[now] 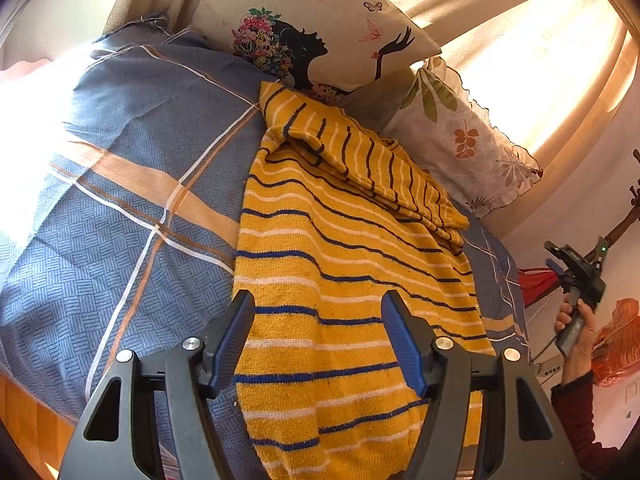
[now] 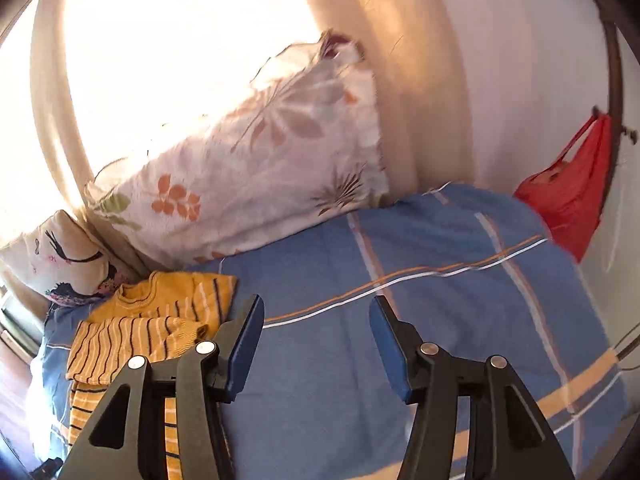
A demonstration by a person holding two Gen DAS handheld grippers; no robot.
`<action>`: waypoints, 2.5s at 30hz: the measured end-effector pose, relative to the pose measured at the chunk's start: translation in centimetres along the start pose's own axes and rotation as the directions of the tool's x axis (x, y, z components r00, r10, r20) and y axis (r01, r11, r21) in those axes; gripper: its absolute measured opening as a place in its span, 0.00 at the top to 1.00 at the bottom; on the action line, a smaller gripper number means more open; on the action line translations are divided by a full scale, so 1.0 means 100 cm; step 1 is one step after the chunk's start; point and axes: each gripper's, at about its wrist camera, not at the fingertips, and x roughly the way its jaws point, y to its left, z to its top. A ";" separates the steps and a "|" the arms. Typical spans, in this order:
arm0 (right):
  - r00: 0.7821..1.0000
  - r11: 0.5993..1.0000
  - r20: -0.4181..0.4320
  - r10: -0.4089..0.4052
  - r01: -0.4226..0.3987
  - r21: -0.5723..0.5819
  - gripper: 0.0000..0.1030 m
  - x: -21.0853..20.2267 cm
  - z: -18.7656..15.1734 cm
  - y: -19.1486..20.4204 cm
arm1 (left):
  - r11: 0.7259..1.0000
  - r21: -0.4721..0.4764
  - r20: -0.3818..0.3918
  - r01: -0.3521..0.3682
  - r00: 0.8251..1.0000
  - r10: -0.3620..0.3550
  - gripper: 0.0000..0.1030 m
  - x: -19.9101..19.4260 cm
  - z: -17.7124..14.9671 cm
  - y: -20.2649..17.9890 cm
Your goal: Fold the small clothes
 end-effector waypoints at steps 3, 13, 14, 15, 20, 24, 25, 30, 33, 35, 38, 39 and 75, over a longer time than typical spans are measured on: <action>0.988 0.991 0.107 -0.114 0.120 -0.052 0.40 -0.051 0.017 -0.021 | 0.999 0.037 0.042 -0.038 0.998 0.036 0.38 -0.015 0.004 -0.009; 0.990 0.988 -0.031 0.141 -0.142 -0.054 0.31 -0.114 -0.033 -0.033 | 0.987 0.085 0.115 -0.139 0.985 0.129 0.26 -0.041 0.004 -0.013; 0.967 0.972 -0.113 0.228 -0.233 -0.034 0.32 -0.100 -0.054 -0.024 | 0.991 0.067 0.076 -0.114 0.991 0.109 0.26 -0.035 0.000 -0.010; 0.940 0.955 -0.184 0.288 -0.297 -0.021 0.33 -0.086 -0.075 -0.013 | 0.995 0.046 0.039 -0.087 0.996 0.085 0.26 -0.029 -0.006 -0.007; 0.823 0.902 -0.413 0.390 -0.433 -0.010 0.46 -0.030 -0.168 0.049 | 1.000 0.001 -0.118 -0.003 0.993 0.003 0.27 0.003 -0.040 0.000; 0.812 0.907 -0.444 0.378 -0.421 0.003 0.46 -0.011 -0.193 0.065 | 0.999 0.032 -0.122 -0.005 0.992 0.009 0.32 0.005 -0.056 -0.003; 0.813 0.912 -0.449 0.372 -0.410 0.012 0.46 -0.005 -0.195 0.067 | 1.000 0.029 -0.127 0.009 0.992 -0.005 0.37 0.004 -0.058 -0.003; 0.807 0.913 -0.443 0.389 -0.403 0.067 0.46 -0.001 -0.203 0.063 | 0.998 -0.007 -0.157 0.065 0.985 -0.066 0.50 0.003 -0.071 -0.005; 0.768 0.883 -0.450 0.456 -0.455 0.117 0.45 -0.005 -0.210 0.064 | 0.996 -0.023 -0.164 0.089 0.982 -0.091 0.50 -0.001 -0.081 -0.006; 0.707 0.837 -0.461 0.536 -0.518 0.179 0.45 -0.006 -0.217 0.065 | 0.994 -0.037 -0.171 0.107 0.979 -0.112 0.50 -0.001 -0.086 -0.004; 0.636 0.771 -0.446 0.630 -0.578 0.267 0.44 -0.004 -0.229 0.065 | 0.985 -0.071 -0.201 0.156 0.965 -0.167 0.49 0.007 -0.088 -0.002; 0.625 0.757 -0.435 0.649 -0.588 0.285 0.44 -0.005 -0.232 0.065 | 0.981 -0.077 -0.203 0.176 0.961 -0.188 0.47 0.009 -0.087 -0.003; 0.446 0.490 -0.203 0.871 -0.809 0.325 0.90 -0.089 -0.191 0.044 | 0.953 0.119 0.029 0.278 0.959 -0.283 0.92 -0.100 -0.048 -0.064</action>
